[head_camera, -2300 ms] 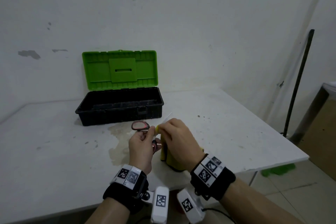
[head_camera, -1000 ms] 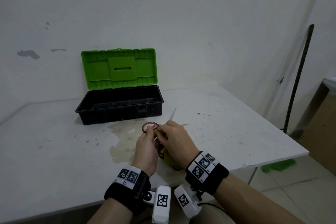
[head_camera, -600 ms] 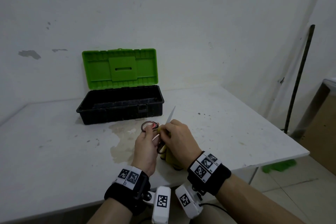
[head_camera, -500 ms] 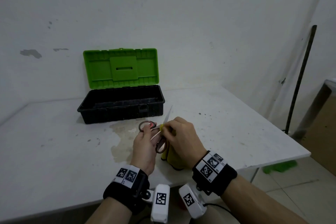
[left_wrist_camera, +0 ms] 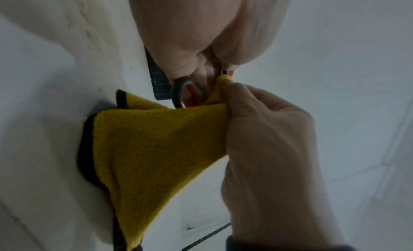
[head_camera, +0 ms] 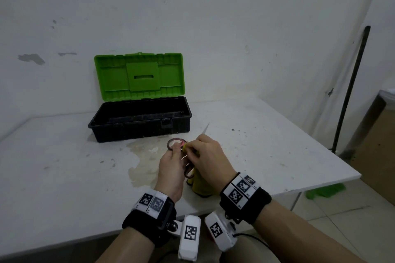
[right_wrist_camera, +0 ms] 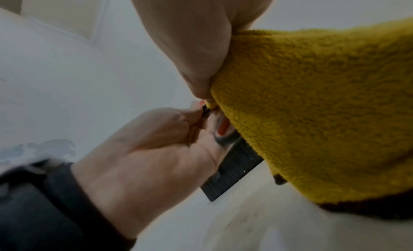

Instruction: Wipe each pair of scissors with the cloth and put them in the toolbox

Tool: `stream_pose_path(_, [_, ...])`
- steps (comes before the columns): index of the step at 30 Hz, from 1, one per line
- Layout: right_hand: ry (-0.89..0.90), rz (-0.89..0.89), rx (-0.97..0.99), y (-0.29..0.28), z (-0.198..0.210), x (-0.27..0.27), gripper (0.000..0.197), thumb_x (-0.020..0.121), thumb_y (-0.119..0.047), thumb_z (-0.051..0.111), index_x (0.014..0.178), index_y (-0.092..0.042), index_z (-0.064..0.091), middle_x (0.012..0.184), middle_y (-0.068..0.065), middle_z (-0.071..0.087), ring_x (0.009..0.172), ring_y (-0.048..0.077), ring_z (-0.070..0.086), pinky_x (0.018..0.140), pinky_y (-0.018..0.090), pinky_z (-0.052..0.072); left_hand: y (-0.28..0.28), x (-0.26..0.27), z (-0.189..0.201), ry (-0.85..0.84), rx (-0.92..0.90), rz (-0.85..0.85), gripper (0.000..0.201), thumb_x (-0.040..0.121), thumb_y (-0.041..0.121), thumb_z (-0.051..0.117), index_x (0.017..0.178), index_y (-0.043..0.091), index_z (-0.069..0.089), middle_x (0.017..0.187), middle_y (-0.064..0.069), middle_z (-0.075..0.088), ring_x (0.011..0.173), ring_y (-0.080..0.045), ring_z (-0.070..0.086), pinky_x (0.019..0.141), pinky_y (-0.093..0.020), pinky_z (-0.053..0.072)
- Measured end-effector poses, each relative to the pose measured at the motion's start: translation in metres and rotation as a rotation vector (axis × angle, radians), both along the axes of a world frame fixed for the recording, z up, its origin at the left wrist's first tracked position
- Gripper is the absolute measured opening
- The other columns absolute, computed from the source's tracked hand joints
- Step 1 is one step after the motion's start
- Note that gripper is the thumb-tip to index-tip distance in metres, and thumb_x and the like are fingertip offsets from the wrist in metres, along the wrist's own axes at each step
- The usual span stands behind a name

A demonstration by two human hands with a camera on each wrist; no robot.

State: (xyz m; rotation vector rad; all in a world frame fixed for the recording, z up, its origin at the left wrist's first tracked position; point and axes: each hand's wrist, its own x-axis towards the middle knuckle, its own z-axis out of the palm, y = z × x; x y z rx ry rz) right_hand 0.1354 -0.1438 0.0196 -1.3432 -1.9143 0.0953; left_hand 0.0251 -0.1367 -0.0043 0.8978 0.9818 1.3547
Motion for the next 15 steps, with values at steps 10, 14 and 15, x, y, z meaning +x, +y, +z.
stream_pose_path(10, [0.016, 0.014, 0.006, 0.002, 0.007, 0.009, 0.014, 0.092, -0.017, 0.062, 0.090, -0.012, 0.075, 0.085, 0.004, 0.060, 0.077, 0.015, 0.057, 0.071, 0.026, 0.047, 0.002, -0.006, 0.005, 0.057, 0.013, 0.008, 0.038, 0.107, 0.037, 0.040, 0.107, 0.010, 0.067, 0.093, -0.005, 0.078, 0.089, -0.021, 0.076, 0.075, -0.036, 0.059])
stream_pose_path(14, [-0.008, -0.011, -0.029, 0.004, 0.003, 0.012, 0.015, 0.092, -0.015, 0.060, 0.089, -0.009, 0.074, 0.085, 0.006, 0.059, 0.077, 0.018, 0.057, 0.071, 0.029, 0.047, 0.000, -0.004, 0.004, 0.057, -0.008, -0.024, 0.037, 0.107, 0.035, 0.040, 0.110, 0.010, 0.066, 0.104, -0.010, 0.075, 0.095, -0.024, 0.075, 0.083, -0.042, 0.060])
stream_pose_path(15, [0.002, -0.041, -0.026, 0.006, 0.004, 0.015, 0.015, 0.092, -0.015, 0.060, 0.090, -0.009, 0.074, 0.086, 0.006, 0.060, 0.078, 0.018, 0.058, 0.071, 0.027, 0.046, -0.001, -0.004, 0.004, 0.066, -0.011, -0.026, 0.037, 0.107, 0.036, 0.039, 0.110, 0.011, 0.065, 0.105, -0.008, 0.075, 0.094, -0.023, 0.074, 0.084, -0.042, 0.059])
